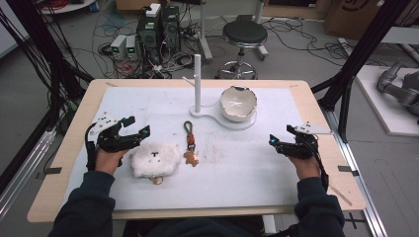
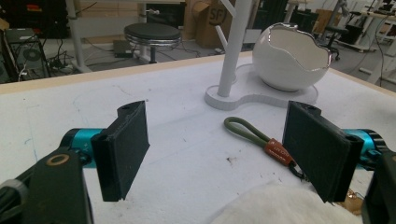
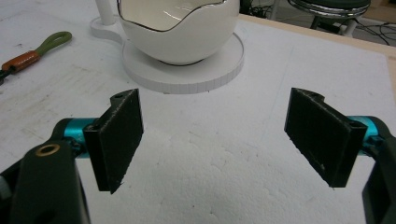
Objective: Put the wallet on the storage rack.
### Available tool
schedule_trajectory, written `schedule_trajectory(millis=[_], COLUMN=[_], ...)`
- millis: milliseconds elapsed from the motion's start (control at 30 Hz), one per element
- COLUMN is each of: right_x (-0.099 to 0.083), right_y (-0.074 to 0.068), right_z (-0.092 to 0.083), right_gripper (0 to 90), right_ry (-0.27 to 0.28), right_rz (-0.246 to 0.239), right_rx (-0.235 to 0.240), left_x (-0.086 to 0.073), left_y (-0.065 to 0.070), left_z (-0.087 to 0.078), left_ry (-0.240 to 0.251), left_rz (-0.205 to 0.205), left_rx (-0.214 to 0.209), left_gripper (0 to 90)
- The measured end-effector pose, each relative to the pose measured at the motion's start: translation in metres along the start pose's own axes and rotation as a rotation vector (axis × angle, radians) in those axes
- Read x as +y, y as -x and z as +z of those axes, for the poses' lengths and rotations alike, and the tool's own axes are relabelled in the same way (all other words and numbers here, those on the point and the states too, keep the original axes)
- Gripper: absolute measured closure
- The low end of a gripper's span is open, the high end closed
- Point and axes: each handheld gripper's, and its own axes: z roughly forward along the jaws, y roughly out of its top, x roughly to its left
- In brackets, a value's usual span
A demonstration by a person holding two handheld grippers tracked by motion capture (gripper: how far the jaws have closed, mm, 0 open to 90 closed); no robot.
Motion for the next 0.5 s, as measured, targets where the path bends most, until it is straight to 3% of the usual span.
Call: schedule_trajectory(millis=[233, 300, 333, 500], right_x=[0.000, 0.000, 0.001, 0.003], right_y=[-0.001, -0.003, -0.005, -0.009], right_z=[-0.001, -0.001, 0.000, 0.005], right_gripper=[19.8, 19.8, 19.9, 19.9], right_ry=[0.000, -0.002, -0.003, -0.007], right_rz=[-0.009, -0.012, -0.015, -0.029], right_rx=[-0.003, -0.003, 0.000, 0.013], left_x=[-0.002, -0.002, -0.005, -0.014], left_y=[0.003, 0.003, 0.004, 0.002], left_z=[0.001, 0.002, 0.005, 0.009], left_ry=[-0.033, -0.045, -0.103, -0.187], left_rz=[0.012, 0.009, 0.012, 0.004], left_rx=[-0.029, -0.044, -0.067, -0.070], left_gripper=[22.7, 27.1, 27.3, 27.6])
